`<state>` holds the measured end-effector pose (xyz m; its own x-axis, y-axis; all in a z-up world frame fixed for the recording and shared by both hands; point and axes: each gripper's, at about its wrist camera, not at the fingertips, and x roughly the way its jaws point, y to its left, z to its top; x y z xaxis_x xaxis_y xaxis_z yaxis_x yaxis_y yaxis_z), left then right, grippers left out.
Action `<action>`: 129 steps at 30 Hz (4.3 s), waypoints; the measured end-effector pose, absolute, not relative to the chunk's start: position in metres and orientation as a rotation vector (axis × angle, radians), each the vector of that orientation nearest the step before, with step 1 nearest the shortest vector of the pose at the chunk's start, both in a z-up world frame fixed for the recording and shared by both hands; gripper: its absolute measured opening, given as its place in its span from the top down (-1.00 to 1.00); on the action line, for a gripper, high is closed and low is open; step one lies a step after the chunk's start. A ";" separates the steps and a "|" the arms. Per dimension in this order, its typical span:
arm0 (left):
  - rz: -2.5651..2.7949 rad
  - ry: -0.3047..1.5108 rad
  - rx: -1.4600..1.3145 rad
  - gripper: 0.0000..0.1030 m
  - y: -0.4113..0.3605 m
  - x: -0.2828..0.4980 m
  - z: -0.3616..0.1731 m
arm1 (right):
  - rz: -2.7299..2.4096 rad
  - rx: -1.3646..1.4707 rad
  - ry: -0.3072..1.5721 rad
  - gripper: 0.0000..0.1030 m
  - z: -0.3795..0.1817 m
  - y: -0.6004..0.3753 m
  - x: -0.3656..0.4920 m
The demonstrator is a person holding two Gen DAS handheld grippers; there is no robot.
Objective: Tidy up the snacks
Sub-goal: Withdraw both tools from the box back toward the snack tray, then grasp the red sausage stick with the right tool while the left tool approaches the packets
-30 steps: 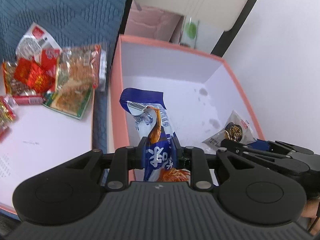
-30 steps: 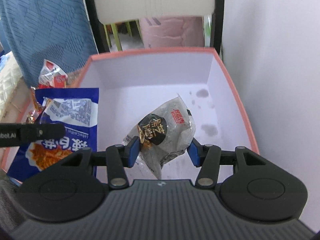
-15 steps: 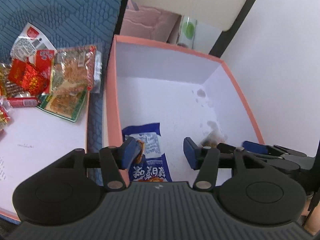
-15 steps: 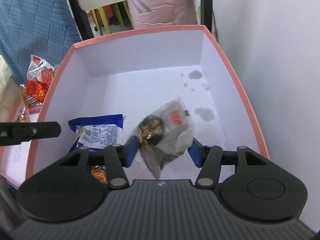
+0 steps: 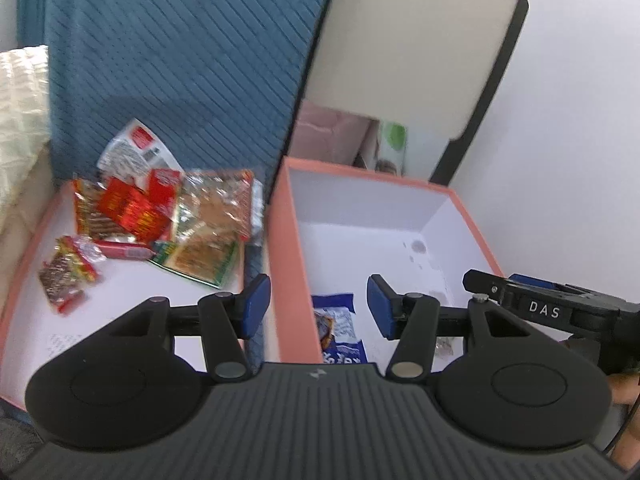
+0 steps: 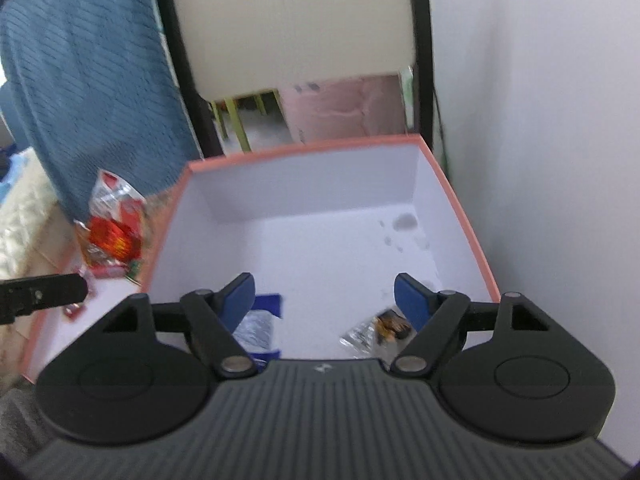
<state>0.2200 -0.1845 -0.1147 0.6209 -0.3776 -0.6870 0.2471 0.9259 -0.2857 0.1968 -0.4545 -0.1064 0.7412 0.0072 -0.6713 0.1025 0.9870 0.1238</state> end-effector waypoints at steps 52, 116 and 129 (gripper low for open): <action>-0.169 0.759 -0.270 -0.16 -0.035 0.155 -0.174 | 0.297 -0.066 0.630 -0.52 -0.125 -0.278 0.136; 0.045 0.930 -0.339 -0.61 0.044 0.365 -0.292 | 0.534 -0.192 0.873 -0.11 -0.235 -0.182 0.394; 0.036 0.950 -0.307 -0.73 0.039 0.359 -0.291 | 0.657 -0.418 0.859 0.20 -0.262 -0.151 0.390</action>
<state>0.3589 0.0393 -0.2910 0.5846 -0.1037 -0.8046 -0.1642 0.9561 -0.2425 0.3904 -0.1512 -0.2615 0.4778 0.3587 -0.8019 -0.6793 0.7297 -0.0784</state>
